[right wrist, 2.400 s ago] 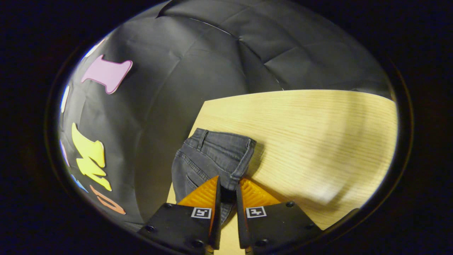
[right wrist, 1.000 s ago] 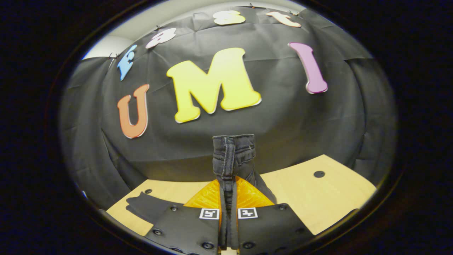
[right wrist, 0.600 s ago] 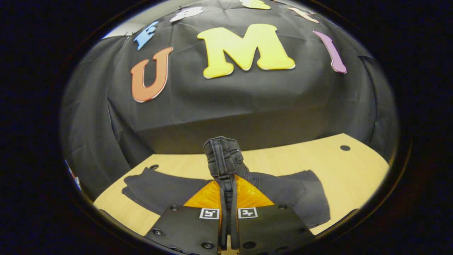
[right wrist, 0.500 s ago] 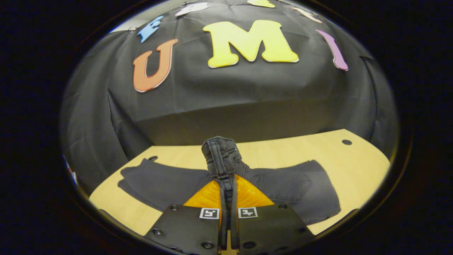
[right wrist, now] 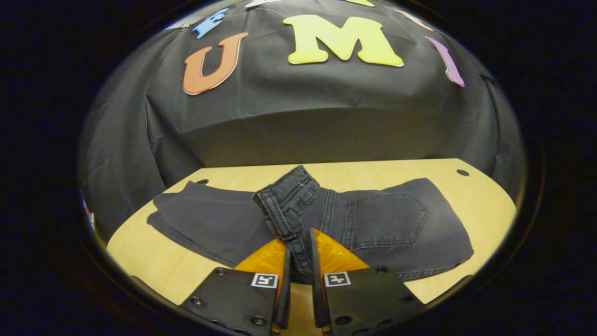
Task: Grasp the waist and the cuffs of the jeans and fold them to make the two legs overlap; first hold the waist and fold one-third of the jeans toward the cuffs, then hold the cuffs and fold the remaining one-third in the same direction to finish folding.
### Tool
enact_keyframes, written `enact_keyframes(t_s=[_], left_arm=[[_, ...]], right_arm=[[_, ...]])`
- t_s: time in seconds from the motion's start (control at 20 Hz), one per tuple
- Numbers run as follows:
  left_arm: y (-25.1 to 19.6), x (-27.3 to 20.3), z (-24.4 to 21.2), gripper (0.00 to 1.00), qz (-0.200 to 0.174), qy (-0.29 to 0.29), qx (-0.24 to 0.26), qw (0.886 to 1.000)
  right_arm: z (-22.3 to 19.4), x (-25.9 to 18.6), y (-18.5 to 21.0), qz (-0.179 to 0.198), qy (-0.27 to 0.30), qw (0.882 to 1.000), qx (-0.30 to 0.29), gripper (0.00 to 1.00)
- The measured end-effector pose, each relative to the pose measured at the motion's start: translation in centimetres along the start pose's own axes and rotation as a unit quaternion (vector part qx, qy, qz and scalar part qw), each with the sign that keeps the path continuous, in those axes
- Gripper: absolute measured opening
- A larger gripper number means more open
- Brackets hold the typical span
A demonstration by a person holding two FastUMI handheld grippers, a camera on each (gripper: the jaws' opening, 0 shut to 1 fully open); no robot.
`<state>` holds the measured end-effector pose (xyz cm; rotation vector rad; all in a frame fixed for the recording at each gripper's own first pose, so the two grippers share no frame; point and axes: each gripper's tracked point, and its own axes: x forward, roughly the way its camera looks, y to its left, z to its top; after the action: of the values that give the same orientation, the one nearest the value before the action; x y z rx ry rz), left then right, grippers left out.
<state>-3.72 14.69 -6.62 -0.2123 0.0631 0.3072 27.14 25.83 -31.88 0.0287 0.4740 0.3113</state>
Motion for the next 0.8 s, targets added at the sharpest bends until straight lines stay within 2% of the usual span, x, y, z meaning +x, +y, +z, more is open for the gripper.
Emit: enact_keyframes(t_s=[0.05, 0.1, 0.15, 0.25, 0.3, 0.4, 0.45, 0.5, 0.55, 0.6, 0.65, 0.7, 0.8], left_arm=[[-0.4, 0.3, -0.2, 0.98, -0.002, 0.001, -0.002, 1.0], [-0.6, 0.7, -0.4, 0.98, -0.004, 0.004, -0.003, 1.0], [-1.0, 1.0, -0.7, 0.98, -0.008, 0.008, -0.006, 1.0], [-1.7, 2.0, -1.0, 0.98, -0.015, 0.011, -0.01, 1.0], [-2.2, 2.7, -1.3, 0.98, -0.02, 0.013, -0.012, 1.0], [-3.2, 4.3, -2.2, 0.98, -0.029, 0.025, -0.02, 0.999], [-3.9, 5.5, -2.8, 0.98, -0.036, 0.034, -0.032, 0.998], [-4.7, 6.7, -3.7, 0.98, -0.042, 0.048, -0.047, 0.997], [-5.2, 7.9, -4.9, 0.98, -0.044, 0.065, -0.06, 0.995], [-5.5, 9.2, -6.1, 0.98, -0.045, 0.081, -0.075, 0.993], [-6.1, 10.8, -7.2, 0.98, -0.046, 0.097, -0.094, 0.99], [-6.7, 12.2, -8.6, 0.98, -0.047, 0.117, -0.121, 0.985], [-7.7, 14.9, -11.4, 0.98, -0.045, 0.162, -0.178, 0.97]], right_arm=[[0.1, -0.2, 0.2, 0.005, 0.002, 1.0, -0.004, 0.36], [0.4, -0.4, -0.1, 0.006, 0.002, 1.0, -0.007, 0.44], [0.9, -0.9, 0.0, 0.018, -0.002, 1.0, -0.002, 0.43], [2.8, -1.4, 0.0, 0.029, -0.014, 0.999, 0.015, 1.0], [3.2, -3.0, -0.3, 0.039, -0.017, 0.999, 0.018, 0.93], [5.4, -5.1, -1.5, 0.042, -0.041, 0.998, 0.015, 0.94], [6.7, -6.5, -2.1, 0.045, -0.058, 0.997, 0.014, 0.99], [8.1, -7.9, -2.9, 0.045, -0.073, 0.996, 0.013, 0.94], [9.5, -9.5, -4.0, 0.045, -0.092, 0.995, 0.011, 0.99], [10.5, -10.9, -5.0, 0.043, -0.104, 0.994, 0.008, 0.98], [11.5, -12.4, -6.2, 0.04, -0.115, 0.993, 0.004, 0.98], [12.3, -13.9, -7.5, 0.038, -0.124, 0.992, 0.005, 0.94], [13.7, -17.1, -10.2, 0.026, -0.139, 0.99, 0.004, 0.94]])
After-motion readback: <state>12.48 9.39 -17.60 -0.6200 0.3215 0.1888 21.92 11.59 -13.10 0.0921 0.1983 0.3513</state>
